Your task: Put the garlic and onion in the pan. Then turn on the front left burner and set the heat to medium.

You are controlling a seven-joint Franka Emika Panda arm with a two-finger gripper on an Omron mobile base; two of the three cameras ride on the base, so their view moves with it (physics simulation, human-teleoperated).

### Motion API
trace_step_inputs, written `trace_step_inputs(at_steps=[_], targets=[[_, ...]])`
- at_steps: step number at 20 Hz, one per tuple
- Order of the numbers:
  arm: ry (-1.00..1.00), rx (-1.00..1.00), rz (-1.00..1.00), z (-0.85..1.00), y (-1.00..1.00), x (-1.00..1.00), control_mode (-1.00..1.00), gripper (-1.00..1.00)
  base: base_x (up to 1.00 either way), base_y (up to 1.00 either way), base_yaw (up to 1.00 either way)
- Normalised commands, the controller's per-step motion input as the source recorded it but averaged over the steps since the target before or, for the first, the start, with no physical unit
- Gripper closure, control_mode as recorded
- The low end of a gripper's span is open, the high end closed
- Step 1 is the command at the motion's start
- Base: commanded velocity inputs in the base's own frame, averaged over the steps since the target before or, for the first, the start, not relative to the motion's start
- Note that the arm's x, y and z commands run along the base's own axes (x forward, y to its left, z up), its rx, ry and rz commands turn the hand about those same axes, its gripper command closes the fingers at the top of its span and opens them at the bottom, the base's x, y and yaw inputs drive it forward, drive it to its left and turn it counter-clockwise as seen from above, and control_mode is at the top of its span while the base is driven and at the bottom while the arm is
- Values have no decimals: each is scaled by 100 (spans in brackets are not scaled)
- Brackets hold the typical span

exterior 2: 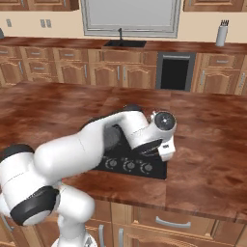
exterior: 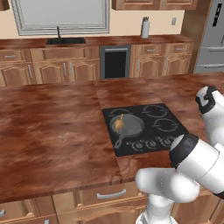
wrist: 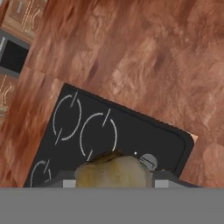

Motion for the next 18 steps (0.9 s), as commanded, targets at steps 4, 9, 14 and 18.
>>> trace_step_inputs(at_steps=[4,9,14,18], targets=[[1,0,0,53,48,0,-100,100,0,0,0],[12,0,0,15,60,0,-100,100,0,0,0],[21,-1,0,1,75,0,-100,100,0,0,0],[20,-2,2,0,75,3,-100,100,0,0,0]])
